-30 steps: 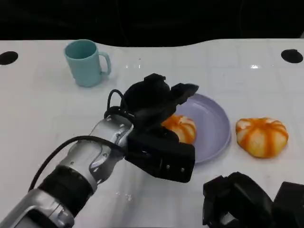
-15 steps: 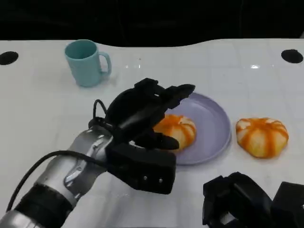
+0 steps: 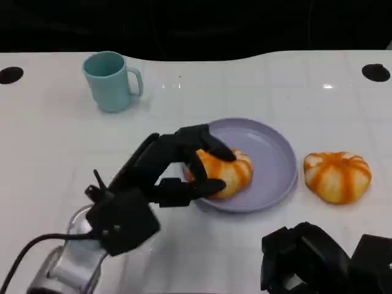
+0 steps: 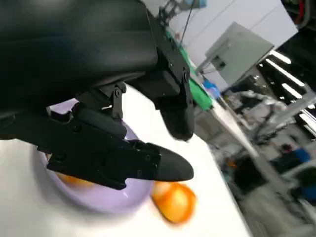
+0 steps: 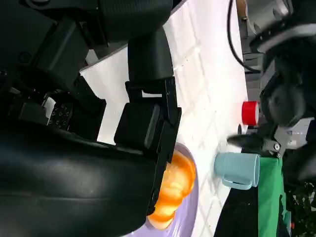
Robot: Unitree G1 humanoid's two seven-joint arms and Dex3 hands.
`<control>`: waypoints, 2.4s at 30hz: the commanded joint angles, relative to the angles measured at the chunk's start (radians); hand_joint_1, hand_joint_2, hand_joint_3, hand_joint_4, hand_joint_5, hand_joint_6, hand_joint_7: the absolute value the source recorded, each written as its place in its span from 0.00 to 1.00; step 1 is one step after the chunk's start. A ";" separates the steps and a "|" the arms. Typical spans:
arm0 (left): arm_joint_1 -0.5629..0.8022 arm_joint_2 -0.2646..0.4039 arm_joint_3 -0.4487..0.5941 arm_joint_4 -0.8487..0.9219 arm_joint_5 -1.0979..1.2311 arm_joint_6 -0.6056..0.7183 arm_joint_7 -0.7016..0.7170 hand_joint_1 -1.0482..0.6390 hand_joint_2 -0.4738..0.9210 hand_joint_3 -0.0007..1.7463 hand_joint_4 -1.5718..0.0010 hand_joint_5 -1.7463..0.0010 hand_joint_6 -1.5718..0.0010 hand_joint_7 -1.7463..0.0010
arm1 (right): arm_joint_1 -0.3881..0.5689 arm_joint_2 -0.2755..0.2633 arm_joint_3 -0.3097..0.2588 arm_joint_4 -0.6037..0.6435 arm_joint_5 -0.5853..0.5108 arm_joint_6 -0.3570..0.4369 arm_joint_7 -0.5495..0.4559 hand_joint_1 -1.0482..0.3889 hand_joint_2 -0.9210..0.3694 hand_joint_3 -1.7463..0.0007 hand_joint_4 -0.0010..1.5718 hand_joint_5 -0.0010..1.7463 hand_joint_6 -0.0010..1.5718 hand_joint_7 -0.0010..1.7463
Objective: Grasp the bread from the table and place it into the plate.
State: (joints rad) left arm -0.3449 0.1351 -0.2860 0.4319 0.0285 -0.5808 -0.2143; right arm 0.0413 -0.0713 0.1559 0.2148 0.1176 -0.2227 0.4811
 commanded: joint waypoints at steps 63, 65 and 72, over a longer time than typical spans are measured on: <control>0.376 -0.089 0.235 -0.255 -0.530 0.591 -0.557 0.18 0.99 0.06 0.40 0.00 0.51 0.01 | -0.006 -0.013 -0.017 -0.002 0.030 -0.003 0.018 0.00 0.62 0.31 0.99 0.72 1.00 0.54; 0.374 -0.089 0.236 -0.257 -0.526 0.596 -0.551 0.18 0.98 0.05 0.40 0.00 0.51 0.01 | -0.010 -0.013 -0.020 0.008 0.035 -0.006 0.023 0.00 0.64 0.29 0.99 0.72 1.00 0.54; 0.372 -0.092 0.239 -0.255 -0.526 0.586 -0.559 0.18 0.99 0.05 0.40 0.00 0.52 0.01 | -0.012 -0.015 -0.018 0.013 0.026 -0.019 0.021 0.00 0.61 0.30 0.99 0.72 1.00 0.54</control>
State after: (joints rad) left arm 0.0309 0.0336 -0.0538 0.1773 -0.5079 0.0132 -0.7589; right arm 0.0327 -0.0770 0.1493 0.2230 0.1429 -0.2283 0.5024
